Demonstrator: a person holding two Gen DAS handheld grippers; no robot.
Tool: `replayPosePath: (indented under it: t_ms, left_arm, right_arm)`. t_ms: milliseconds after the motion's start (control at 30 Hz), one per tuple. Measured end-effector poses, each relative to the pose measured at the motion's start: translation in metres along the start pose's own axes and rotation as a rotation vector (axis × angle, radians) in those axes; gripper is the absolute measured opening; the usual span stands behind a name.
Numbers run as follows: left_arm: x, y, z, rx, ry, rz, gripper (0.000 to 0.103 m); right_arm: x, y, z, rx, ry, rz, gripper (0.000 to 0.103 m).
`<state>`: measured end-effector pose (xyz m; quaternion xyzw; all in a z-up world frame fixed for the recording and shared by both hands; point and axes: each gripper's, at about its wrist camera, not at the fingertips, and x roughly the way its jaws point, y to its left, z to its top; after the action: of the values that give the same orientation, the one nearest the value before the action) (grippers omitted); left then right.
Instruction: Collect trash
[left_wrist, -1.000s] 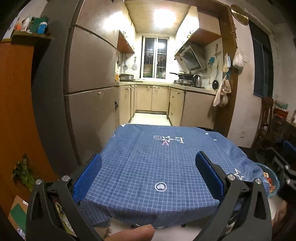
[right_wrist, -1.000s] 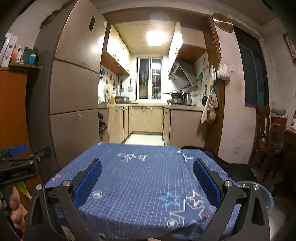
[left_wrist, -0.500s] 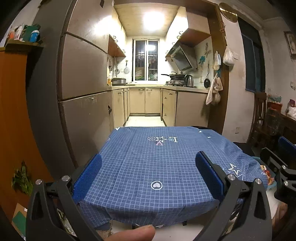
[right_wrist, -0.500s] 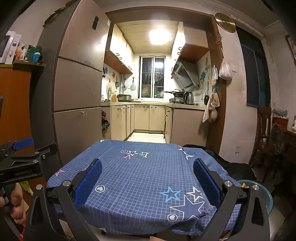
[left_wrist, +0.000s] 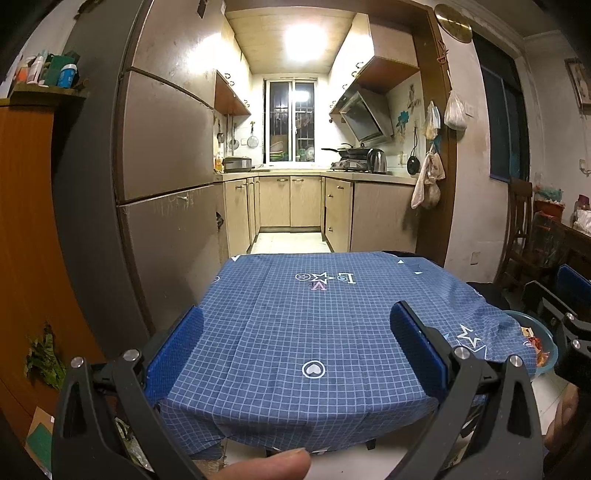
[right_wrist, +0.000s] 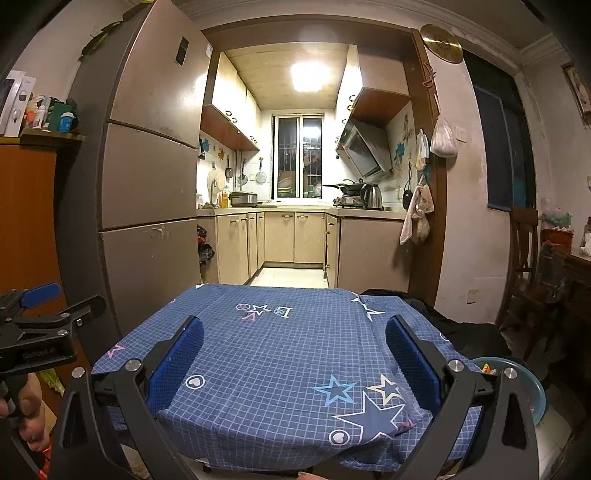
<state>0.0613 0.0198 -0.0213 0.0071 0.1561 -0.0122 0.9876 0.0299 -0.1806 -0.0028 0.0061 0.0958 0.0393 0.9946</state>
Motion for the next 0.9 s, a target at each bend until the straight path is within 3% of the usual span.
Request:
replayPosePath:
  t_ms: [900]
  left_arm:
    - [-0.0009, -0.0009, -0.0006, -0.002, -0.006, 0.007, 0.098]
  right_arm:
    - [-0.0009, -0.0078, -0.0006, 0.012, 0.011, 0.008, 0.098]
